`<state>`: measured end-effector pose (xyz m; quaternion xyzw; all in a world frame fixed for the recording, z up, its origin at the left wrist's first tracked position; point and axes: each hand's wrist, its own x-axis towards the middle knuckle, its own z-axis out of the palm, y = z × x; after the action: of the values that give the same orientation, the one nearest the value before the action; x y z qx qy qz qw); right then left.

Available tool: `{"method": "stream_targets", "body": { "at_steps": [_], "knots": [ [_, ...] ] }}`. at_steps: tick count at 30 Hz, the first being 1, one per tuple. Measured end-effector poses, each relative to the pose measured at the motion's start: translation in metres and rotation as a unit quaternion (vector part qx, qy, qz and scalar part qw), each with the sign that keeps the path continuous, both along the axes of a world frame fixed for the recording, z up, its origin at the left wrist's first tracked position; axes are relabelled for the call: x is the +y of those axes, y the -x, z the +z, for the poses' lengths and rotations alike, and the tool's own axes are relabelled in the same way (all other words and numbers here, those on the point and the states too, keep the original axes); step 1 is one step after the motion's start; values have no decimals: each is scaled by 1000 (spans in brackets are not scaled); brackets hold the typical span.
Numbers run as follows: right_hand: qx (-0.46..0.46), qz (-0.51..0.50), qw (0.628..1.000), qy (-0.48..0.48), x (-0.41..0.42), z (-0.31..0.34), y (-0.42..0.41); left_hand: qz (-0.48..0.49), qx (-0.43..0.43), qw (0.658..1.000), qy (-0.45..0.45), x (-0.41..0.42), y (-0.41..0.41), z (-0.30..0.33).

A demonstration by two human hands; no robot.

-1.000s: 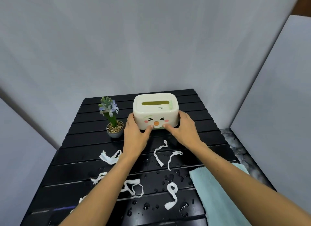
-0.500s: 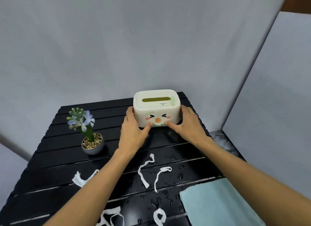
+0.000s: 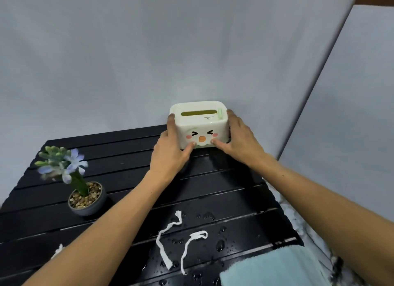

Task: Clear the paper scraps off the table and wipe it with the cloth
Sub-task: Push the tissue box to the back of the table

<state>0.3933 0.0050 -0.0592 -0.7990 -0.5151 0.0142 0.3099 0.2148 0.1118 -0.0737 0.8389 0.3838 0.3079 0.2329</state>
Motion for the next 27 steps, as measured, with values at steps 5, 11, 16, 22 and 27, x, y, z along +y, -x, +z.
{"method": "stream_targets", "body": {
  "at_steps": [5, 11, 16, 22, 27],
  "knots": [
    [4, 8, 1000, -5, 9, 2, -15, 12, 5, 1000, 2, 5, -14, 3],
    [30, 16, 999, -36, 18, -2, -23, 21, 3, 1000, 4, 9, -25, 3],
    [45, 8, 998, -43, 20, -6, -24, 20, -4, 1000, 8, 10, -26, 3],
    [33, -24, 999, -20, 11, -1, -15, 4, -10, 1000, 17, 6, -14, 7],
    [8, -17, 999, -27, -12, 13, 6, 9, 19, 999, 28, -13, 11, 9]
  ]
}}
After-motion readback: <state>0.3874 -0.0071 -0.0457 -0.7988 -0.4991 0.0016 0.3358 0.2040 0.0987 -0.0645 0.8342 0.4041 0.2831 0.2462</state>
